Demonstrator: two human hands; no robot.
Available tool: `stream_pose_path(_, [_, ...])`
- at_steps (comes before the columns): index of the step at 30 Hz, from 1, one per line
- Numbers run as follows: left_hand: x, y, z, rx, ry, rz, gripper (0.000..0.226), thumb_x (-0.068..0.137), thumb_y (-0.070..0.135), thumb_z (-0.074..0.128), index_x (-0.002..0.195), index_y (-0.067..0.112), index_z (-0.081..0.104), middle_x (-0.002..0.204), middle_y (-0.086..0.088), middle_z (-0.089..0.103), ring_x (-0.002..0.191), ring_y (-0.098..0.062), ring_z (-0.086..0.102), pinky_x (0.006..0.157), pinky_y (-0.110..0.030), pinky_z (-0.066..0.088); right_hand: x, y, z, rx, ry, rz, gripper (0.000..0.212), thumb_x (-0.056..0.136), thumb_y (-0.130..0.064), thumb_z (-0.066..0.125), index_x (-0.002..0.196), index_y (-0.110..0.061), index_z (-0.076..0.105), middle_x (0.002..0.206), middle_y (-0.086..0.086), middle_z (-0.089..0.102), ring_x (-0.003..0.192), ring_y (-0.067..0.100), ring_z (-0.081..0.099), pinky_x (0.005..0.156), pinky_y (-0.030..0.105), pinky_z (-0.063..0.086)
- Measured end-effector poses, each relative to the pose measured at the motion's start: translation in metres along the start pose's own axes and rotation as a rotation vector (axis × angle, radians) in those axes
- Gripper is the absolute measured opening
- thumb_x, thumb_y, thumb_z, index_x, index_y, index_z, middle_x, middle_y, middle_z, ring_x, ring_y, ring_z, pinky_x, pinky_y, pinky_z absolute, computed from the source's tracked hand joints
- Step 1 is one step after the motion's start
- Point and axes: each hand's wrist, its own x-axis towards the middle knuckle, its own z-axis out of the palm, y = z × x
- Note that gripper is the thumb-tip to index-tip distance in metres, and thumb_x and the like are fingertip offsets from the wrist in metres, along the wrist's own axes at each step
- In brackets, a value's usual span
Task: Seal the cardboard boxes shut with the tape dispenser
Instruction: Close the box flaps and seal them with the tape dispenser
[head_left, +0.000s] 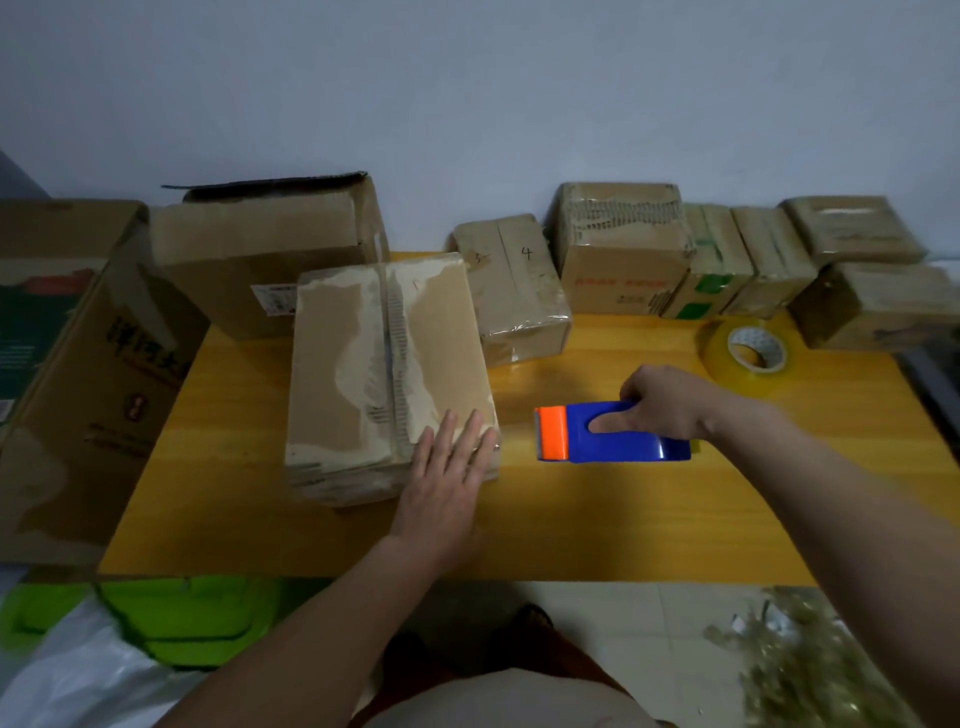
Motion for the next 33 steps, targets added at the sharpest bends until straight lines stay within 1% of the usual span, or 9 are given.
stream_pose_path(6, [0.003,-0.003,-0.002,-0.035,-0.036,0.021,0.12,0.074,0.038,0.066,0.144,0.027,-0.031,0.15,0.0,-0.04,0.14,-0.024,-0.035,0.11,-0.042,-0.026,0.008,-0.05,0.023,-0.33,0.244,0.027,0.046,0.078,-0.062,0.063,0.085,-0.02,0.045,0.071,-0.003,0.043,0.078,0.022,0.051,0.063,0.031,0.037])
stream_pose_path(9, [0.001,-0.007,-0.003,-0.055,-0.047,0.037,0.12,0.072,0.039,0.067,0.147,0.028,-0.026,0.154,0.002,-0.033,0.14,-0.021,-0.035,0.111,-0.039,-0.024,0.017,-0.054,0.039,-0.497,0.324,0.033,0.022,0.089,-0.045,0.058,0.096,-0.024,0.058,0.089,-0.004,0.058,0.091,0.02,0.059,0.066,0.027,0.037])
stream_pose_path(11, [0.001,-0.011,-0.005,-0.088,-0.061,0.057,0.118,0.072,0.042,0.066,0.147,0.031,-0.024,0.152,0.006,-0.035,0.138,-0.017,-0.037,0.109,-0.037,-0.024,0.014,-0.031,0.057,-0.598,0.265,0.126,0.019,0.094,-0.033,0.052,0.107,-0.025,0.063,0.109,-0.004,0.065,0.104,0.018,0.062,0.069,0.026,0.037])
stream_pose_path(17, [0.005,-0.028,-0.013,-0.247,-0.065,0.123,0.106,0.079,0.051,0.054,0.148,0.034,-0.024,0.152,0.014,-0.034,0.138,-0.006,-0.034,0.11,-0.031,-0.019,0.016,0.018,0.109,-0.086,0.39,0.342,0.046,0.092,-0.058,0.045,0.096,-0.015,0.06,0.102,0.007,0.068,0.095,0.027,0.064,0.066,0.031,0.038])
stream_pose_path(23, [0.002,-0.056,-0.024,-0.26,-0.056,0.233,0.088,0.091,0.054,0.045,0.152,0.029,-0.013,0.154,0.015,-0.028,0.139,-0.002,-0.029,0.114,-0.033,-0.013,0.03,0.01,0.16,-0.038,0.467,0.399,0.039,0.099,-0.04,0.04,0.117,-0.007,0.05,0.121,0.012,0.06,0.115,0.03,0.054,0.091,0.039,0.038])
stream_pose_path(26, [-0.003,-0.069,-0.022,-0.234,-0.053,0.243,0.084,0.093,0.061,0.039,0.152,0.029,-0.011,0.156,0.013,-0.027,0.14,-0.005,-0.03,0.111,-0.032,-0.018,0.04,0.011,0.176,0.009,0.371,0.398,0.04,0.098,-0.036,0.045,0.122,-0.004,0.047,0.126,0.014,0.056,0.119,0.031,0.051,0.093,0.038,0.04])
stream_pose_path(29, [-0.008,-0.084,-0.019,-0.176,-0.085,0.259,0.081,0.092,0.067,0.029,0.152,0.031,-0.011,0.157,0.011,-0.026,0.141,-0.008,-0.029,0.116,-0.035,-0.009,0.043,0.01,0.177,0.195,0.373,0.374,0.046,0.095,-0.032,0.055,0.124,0.003,0.046,0.125,0.022,0.054,0.119,0.037,0.049,0.096,0.042,0.037])
stream_pose_path(30, [-0.008,-0.089,-0.02,-0.173,-0.099,0.262,0.079,0.091,0.067,0.025,0.152,0.031,-0.01,0.157,0.011,-0.025,0.142,-0.008,-0.028,0.118,-0.036,-0.006,0.042,0.006,0.172,0.234,0.422,0.377,0.045,0.095,-0.03,0.054,0.123,0.005,0.047,0.125,0.024,0.053,0.119,0.038,0.047,0.098,0.041,0.033])
stream_pose_path(33, [-0.004,-0.108,-0.022,-0.155,-0.127,0.249,0.079,0.086,0.073,0.006,0.152,0.032,-0.007,0.156,0.009,-0.024,0.143,-0.01,-0.025,0.119,-0.038,-0.004,0.027,-0.033,0.15,0.525,0.839,0.233,0.024,0.097,-0.015,0.05,0.108,0.005,0.055,0.11,0.025,0.055,0.108,0.039,0.049,0.092,0.039,0.032])
